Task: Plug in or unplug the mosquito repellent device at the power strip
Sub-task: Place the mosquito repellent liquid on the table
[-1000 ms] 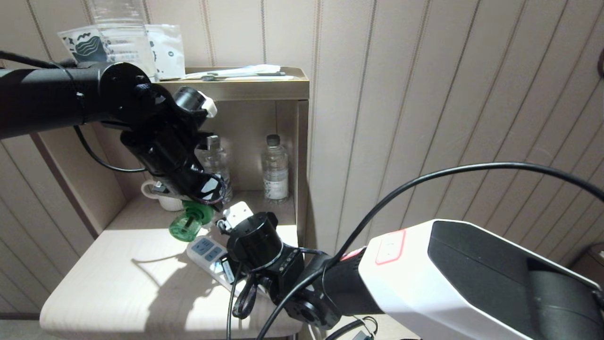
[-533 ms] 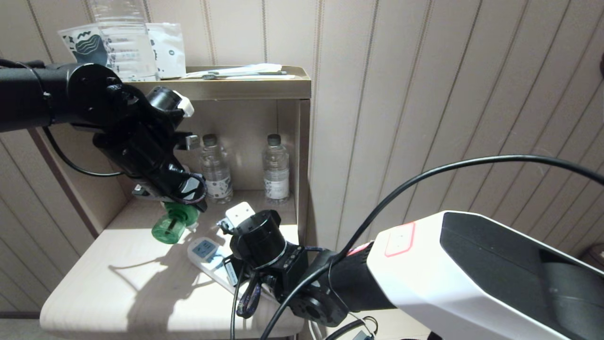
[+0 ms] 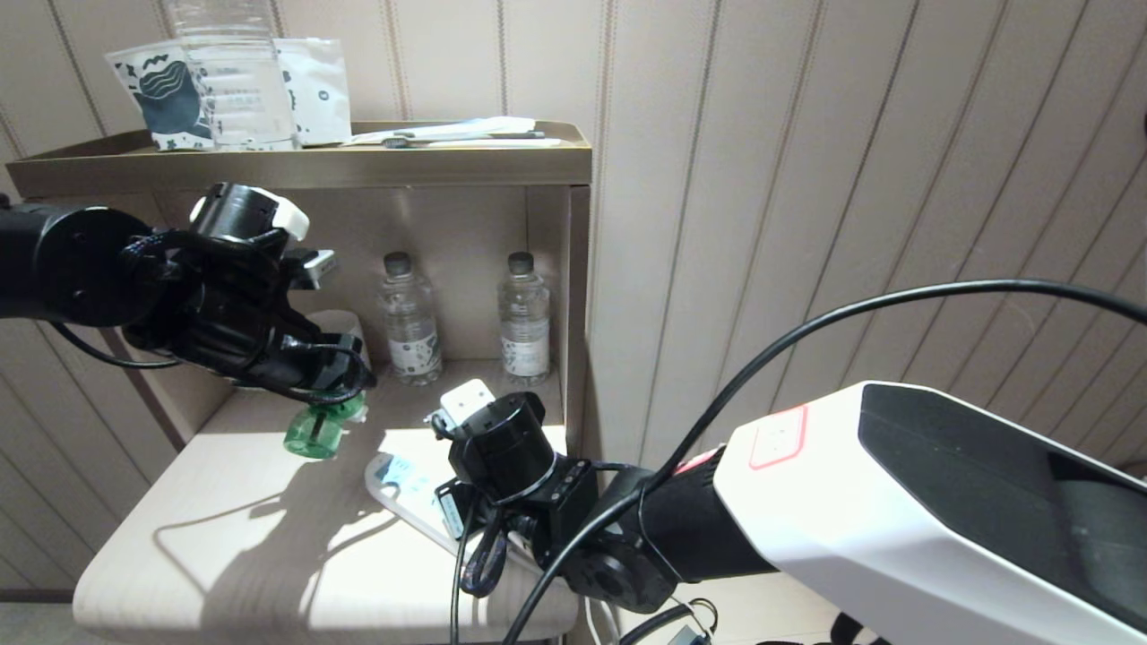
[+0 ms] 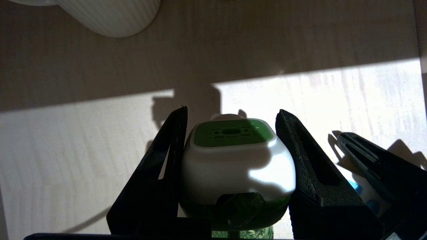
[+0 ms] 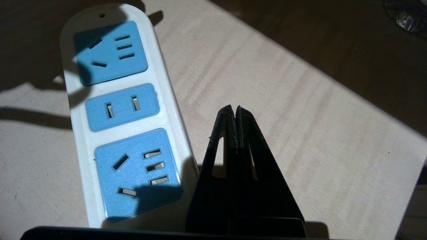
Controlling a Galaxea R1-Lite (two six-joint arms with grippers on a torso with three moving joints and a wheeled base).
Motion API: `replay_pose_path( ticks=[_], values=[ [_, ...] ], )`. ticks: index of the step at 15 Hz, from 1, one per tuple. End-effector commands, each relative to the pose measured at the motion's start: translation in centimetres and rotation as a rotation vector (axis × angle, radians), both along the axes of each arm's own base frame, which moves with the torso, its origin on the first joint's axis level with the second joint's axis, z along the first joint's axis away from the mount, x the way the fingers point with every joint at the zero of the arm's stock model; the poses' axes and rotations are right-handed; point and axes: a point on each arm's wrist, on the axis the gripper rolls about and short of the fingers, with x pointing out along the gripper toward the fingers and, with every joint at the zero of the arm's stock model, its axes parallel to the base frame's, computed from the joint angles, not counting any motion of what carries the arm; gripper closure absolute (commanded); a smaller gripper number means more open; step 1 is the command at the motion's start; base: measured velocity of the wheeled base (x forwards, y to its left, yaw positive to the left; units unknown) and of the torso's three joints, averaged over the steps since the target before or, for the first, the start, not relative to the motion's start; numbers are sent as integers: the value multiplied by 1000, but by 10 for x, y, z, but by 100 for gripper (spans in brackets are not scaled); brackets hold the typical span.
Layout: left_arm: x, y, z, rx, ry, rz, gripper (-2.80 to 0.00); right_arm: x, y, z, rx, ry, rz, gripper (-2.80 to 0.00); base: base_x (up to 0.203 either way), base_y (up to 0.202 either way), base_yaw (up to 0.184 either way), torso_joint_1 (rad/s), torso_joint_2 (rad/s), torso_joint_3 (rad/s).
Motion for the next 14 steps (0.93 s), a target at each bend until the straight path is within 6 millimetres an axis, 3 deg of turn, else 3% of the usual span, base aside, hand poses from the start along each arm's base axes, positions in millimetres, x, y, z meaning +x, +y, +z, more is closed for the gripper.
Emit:
replay_pose_path(
  ticks=[1, 6, 9, 14],
  values=[
    [-7, 5, -2, -19, -48, 6, 0, -1, -2, 17, 34, -25, -5, 0, 0, 0, 0, 0, 0, 0],
    [-15, 9, -17, -48, -66, 16, 0, 0, 4, 34, 35, -88, -41, 0, 0, 0, 0, 0, 0, 0],
    [-18, 10, -25, -61, -88, 33, 0, 1, 1, 57, 80, -124, -47, 0, 0, 0, 0, 0, 0, 0],
    [-32, 14, -25, -61, -85, 34, 0, -5, -6, 79, 112, -148, -45, 0, 0, 0, 0, 0, 0, 0]
  ],
)
